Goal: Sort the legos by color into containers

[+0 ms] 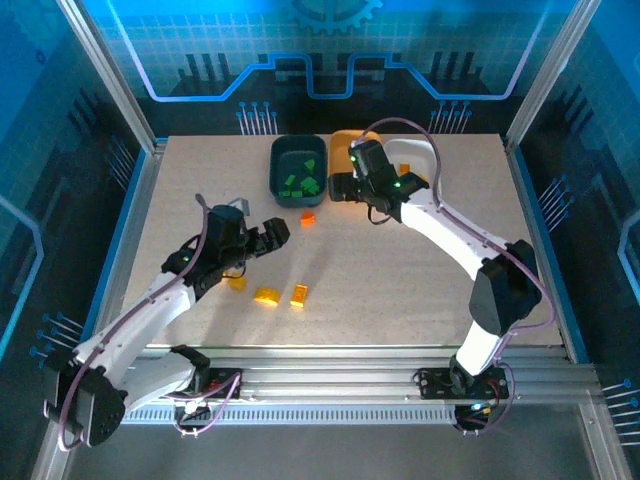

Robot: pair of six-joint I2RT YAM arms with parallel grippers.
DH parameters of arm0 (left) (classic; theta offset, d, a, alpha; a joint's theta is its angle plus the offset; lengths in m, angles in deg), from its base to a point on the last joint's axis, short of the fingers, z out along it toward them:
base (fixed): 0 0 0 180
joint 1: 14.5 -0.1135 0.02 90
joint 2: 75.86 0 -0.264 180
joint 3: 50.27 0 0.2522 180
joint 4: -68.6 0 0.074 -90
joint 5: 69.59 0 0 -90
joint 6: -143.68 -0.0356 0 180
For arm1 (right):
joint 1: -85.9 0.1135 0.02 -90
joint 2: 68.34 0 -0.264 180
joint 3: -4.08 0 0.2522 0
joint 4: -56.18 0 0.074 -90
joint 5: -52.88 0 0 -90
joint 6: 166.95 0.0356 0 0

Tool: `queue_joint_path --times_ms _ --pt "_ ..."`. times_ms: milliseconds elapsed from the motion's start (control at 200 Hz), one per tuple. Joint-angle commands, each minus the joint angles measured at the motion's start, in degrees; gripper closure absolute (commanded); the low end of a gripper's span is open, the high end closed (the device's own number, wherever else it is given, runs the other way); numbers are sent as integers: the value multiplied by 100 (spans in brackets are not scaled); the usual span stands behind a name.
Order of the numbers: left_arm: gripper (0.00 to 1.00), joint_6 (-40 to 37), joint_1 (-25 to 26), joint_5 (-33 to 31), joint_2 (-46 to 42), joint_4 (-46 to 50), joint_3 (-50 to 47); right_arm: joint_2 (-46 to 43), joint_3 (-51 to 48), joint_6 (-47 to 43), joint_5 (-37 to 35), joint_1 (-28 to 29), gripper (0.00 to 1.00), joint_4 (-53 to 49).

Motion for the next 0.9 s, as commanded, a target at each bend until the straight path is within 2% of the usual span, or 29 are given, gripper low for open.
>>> queue_joint_path --times_ms 0,85,165,355,550,700,895 --pt "1 -31 -166 -525 -304 173 -347 39 -312 -18 8 78 16 225" --pt "1 246 -326 -717 -551 231 -628 165 -308 -199 -184 283 18 52" --pt "1 420 -529 -625 -748 117 -900 262 -324 -215 -341 467 19 -27" --pt "1 460 -681 -641 -1051 -156 -1270 538 -321 45 125 692 19 -17" --pt "1 592 -937 -730 -1036 43 -1362 1069 -76 38 111 1079 14 -74" --pt "1 701 -1326 -405 -939 302 -1322 1591 231 141 193 1232 9 -37" --pt "1 694 -1412 -115 -928 360 -1384 2491 1154 429 -49 1191 6 -254"
